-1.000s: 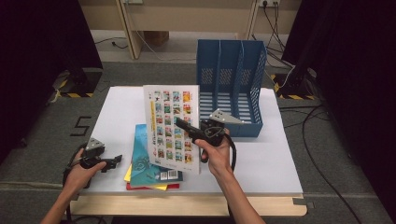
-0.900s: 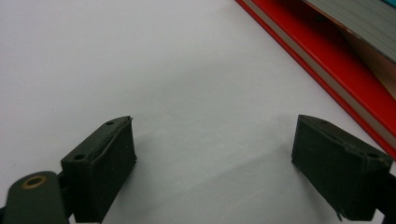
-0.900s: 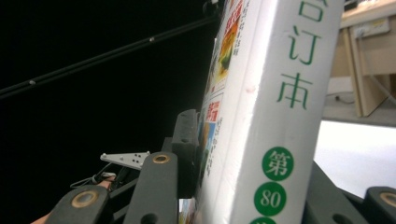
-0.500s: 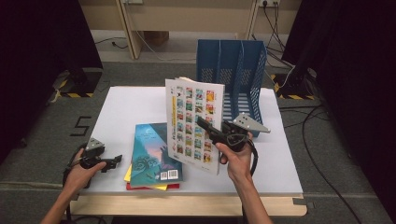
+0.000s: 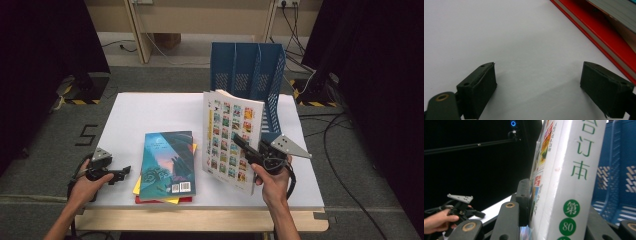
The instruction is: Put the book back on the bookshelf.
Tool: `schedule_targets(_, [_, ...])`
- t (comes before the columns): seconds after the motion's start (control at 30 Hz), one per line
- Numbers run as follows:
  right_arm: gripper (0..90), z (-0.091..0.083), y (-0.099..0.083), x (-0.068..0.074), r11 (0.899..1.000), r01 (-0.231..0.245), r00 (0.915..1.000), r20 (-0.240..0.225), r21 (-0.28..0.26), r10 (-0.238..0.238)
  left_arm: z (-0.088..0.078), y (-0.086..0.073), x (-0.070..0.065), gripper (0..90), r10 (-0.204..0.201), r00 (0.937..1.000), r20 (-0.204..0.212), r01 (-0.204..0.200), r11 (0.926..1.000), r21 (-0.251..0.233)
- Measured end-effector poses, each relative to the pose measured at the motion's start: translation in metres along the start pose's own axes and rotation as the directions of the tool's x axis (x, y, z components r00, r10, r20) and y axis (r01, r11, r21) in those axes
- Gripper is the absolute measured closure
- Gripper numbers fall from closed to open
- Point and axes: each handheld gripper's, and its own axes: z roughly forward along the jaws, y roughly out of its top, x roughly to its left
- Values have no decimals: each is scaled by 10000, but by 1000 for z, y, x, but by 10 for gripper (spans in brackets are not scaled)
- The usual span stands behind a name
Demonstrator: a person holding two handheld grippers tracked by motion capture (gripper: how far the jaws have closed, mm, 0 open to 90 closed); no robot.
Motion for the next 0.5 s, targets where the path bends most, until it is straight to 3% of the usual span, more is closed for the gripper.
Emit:
schedule_targets(0.23, [701,-9,-10,-5,9980,595,9978,280,195,-600,0,0,0,124,6,10000,-13,-6,10000,-3])
schedule_targets(0.27, [702,-12,-10,-5,9947,985,9939,472,287,-998,0,0,0,124,10,10000,-7,-10,10000,-2])
schedule_targets(0.5, [735,-29,-19,-5,9918,1208,9916,420,424,-1225,0,0,0,124,18,10000,-17,-18,10000,-16])
